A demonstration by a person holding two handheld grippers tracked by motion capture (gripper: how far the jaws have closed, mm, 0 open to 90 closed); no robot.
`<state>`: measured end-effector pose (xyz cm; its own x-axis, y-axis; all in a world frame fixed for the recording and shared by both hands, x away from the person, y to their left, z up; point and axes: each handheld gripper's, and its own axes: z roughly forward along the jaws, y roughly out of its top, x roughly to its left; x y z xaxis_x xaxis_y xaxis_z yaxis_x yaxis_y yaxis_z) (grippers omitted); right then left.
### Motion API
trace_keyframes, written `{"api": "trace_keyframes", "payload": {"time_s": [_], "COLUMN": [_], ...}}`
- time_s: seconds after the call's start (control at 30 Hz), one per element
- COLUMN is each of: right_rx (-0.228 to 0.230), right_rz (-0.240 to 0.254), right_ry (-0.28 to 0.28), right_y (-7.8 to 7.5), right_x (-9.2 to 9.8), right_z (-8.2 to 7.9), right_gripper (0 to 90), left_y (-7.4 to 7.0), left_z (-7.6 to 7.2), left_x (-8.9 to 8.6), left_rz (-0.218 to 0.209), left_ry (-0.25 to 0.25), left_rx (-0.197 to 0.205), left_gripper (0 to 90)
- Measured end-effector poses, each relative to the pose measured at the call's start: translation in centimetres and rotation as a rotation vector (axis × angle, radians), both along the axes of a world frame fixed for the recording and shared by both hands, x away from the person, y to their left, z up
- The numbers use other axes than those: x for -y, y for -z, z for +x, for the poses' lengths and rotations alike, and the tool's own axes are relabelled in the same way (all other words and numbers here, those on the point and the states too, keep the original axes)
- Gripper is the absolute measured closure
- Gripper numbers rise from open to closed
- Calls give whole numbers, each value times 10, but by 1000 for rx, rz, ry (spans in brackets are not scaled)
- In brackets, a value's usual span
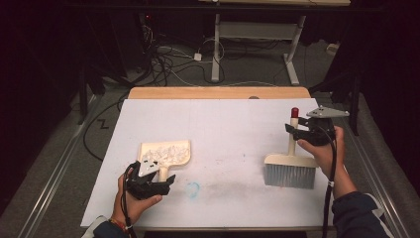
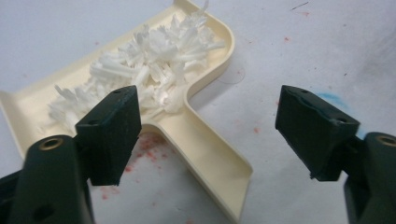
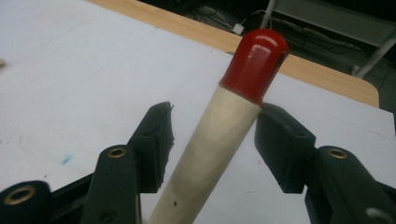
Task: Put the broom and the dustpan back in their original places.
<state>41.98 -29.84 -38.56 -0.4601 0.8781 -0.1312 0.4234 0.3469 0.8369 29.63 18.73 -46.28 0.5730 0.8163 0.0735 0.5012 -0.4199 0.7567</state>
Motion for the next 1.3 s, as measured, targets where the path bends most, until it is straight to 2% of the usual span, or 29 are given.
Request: {"api": "trace_keyframes", "payload": {"time_s": [0.1, 0.27, 0.37, 0.5, 0.67, 0.73, 0.87, 0.93, 0.97, 1.17, 1.3], "right_rx": [56, 84, 86, 99, 112, 115, 130, 129, 135, 182, 194], "right_rz": [29, 14, 41, 76, 63, 78, 64, 90, 94, 85, 67], "right_ry": [28, 14, 4, 17, 12, 3, -9, -18, -17, -33, -25], "right_y": [1, 8, 10, 14, 18, 18, 19, 18, 18, 11, 9], "right_x": [-2, -12, -13, -12, -15, -16, -18, -19, -20, -24, -27], "right_z": [1, -2, -3, -5, -8, -11, -14, -17, -18, -26, -31], "right_gripper": [452, 445, 441, 420, 376, 354, 323, 271, 265, 255, 251], "left_y": [1, 7, 10, 11, 13, 14, 14, 13, 13, 13, 14], "left_z": [-1, -6, -7, -9, -11, -12, -14, -15, -15, -16, -16], "left_x": [-3, -6, -6, -5, 1, 2, 4, 5, 5, 7, 8], "left_rz": [-15, -10, 5, 17, 76, 82, 90, 98, 90, 99, 127], "left_ry": [23, 55, 62, 72, 89, 100, 120, 131, 130, 143, 132], "left_rx": [25, 68, 59, 53, 74, 74, 83, 104, 91, 93, 92], "left_gripper": [201, 201, 204, 205, 202, 201, 201, 201, 201, 201, 201]}}
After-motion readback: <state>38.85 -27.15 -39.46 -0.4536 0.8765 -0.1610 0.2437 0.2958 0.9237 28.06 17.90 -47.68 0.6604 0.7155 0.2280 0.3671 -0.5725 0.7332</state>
